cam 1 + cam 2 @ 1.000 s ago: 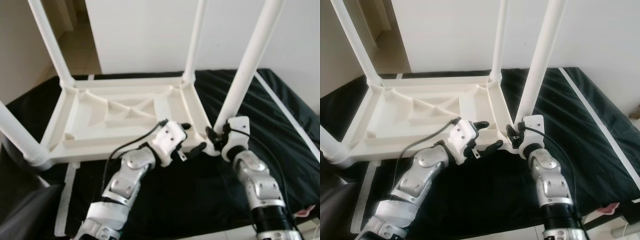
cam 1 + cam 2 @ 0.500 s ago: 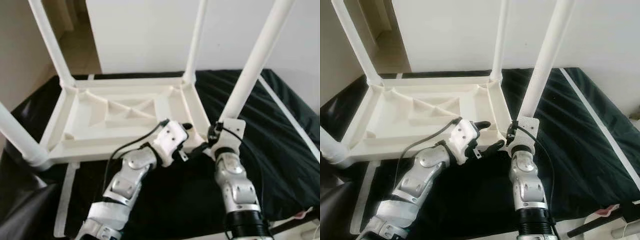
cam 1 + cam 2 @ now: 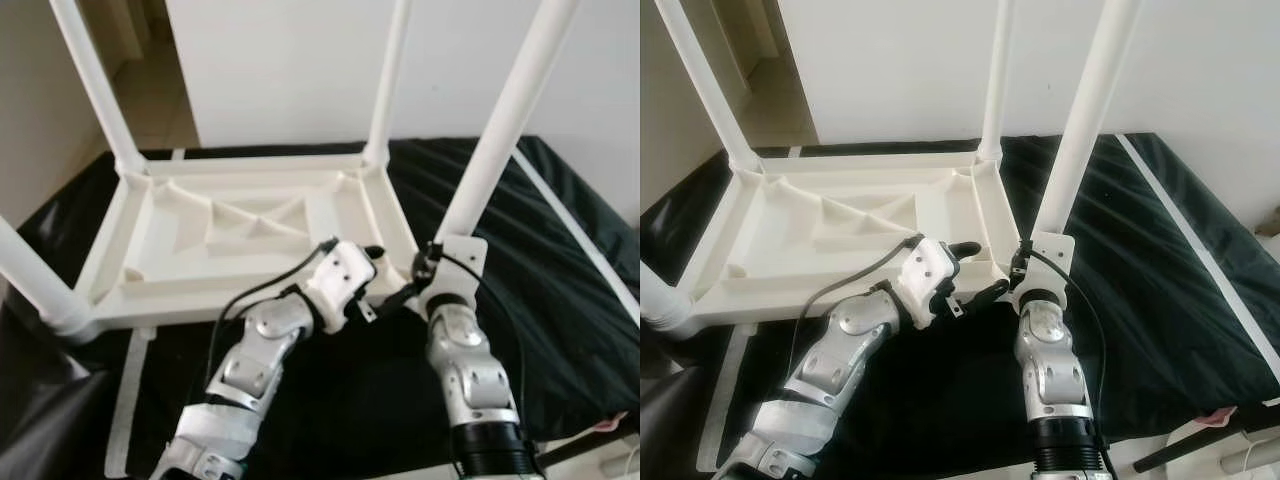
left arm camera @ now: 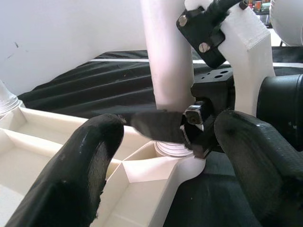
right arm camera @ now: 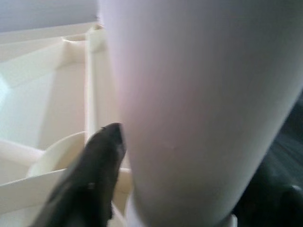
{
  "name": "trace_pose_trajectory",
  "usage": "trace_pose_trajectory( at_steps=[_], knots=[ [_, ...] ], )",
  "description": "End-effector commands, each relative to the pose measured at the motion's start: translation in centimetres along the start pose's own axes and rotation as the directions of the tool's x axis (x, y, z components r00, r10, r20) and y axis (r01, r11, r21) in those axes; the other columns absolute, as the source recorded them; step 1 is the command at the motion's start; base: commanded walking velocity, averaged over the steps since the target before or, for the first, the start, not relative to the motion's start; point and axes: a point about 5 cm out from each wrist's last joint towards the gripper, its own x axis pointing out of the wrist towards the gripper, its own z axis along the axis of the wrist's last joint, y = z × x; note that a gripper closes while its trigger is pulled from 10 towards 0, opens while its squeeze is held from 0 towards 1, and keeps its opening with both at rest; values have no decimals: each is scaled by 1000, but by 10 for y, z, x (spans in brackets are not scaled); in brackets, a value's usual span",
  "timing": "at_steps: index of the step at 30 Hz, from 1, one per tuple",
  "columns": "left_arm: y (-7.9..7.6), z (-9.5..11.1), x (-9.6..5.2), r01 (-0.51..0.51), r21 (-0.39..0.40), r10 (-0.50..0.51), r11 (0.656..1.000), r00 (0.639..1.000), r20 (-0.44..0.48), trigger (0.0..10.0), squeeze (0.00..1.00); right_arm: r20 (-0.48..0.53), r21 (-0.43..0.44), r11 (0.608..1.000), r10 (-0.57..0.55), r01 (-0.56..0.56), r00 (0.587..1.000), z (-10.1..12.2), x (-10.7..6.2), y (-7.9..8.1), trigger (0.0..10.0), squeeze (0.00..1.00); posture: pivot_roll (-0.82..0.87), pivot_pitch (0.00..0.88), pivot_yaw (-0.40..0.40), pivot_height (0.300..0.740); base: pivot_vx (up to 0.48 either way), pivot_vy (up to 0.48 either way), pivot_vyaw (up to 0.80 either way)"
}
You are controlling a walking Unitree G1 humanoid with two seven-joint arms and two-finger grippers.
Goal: Building children table
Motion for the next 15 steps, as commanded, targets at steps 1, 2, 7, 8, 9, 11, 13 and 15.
trace_pose_trajectory(
  at_steps=[1,2,7,8,9,11,13,15],
  knots=[
    [2,0,0,-42,5,42,999,999,0,10000,0,6,17,998,64,-64,998,-1,-4,2,10000,1000,15,0,-46,740,0,0,0],
    [2,0,0,-41,6,41,999,999,0,10000,0,14,17,997,78,-79,997,0,-5,1,10000,1000,15,0,-46,740,0,0,0],
    [2,0,0,-41,6,41,999,999,0,10000,0,57,-6,992,123,-123,991,2,-12,-15,10000,1000,11,0,-44,740,0,0,0],
    [2,0,0,-40,6,40,999,999,1,10000,0,59,-14,991,133,-132,989,2,-13,-23,10000,1000,10,0,-45,740,0,0,0],
    [2,0,0,-40,6,40,999,999,1,10000,0,59,-19,990,138,-137,989,2,-13,-29,10000,1000,10,0,-45,740,0,0,0],
    [2,1,0,-40,7,40,999,999,1,10000,0,59,-51,984,173,-170,983,1,-14,-37,10000,569,10,0,-44,740,0,0,0],
    [2,0,0,-40,6,40,999,999,1,10000,0,45,-84,962,266,-261,963,0,-14,-40,10000,0,11,0,-44,740,0,0,0],
    [1,0,-1,-40,2,40,999,999,-2,10000,0,52,-139,944,309,-299,950,3,-13,-47,10000,0,11,0,-46,740,0,0,0]
  ],
)
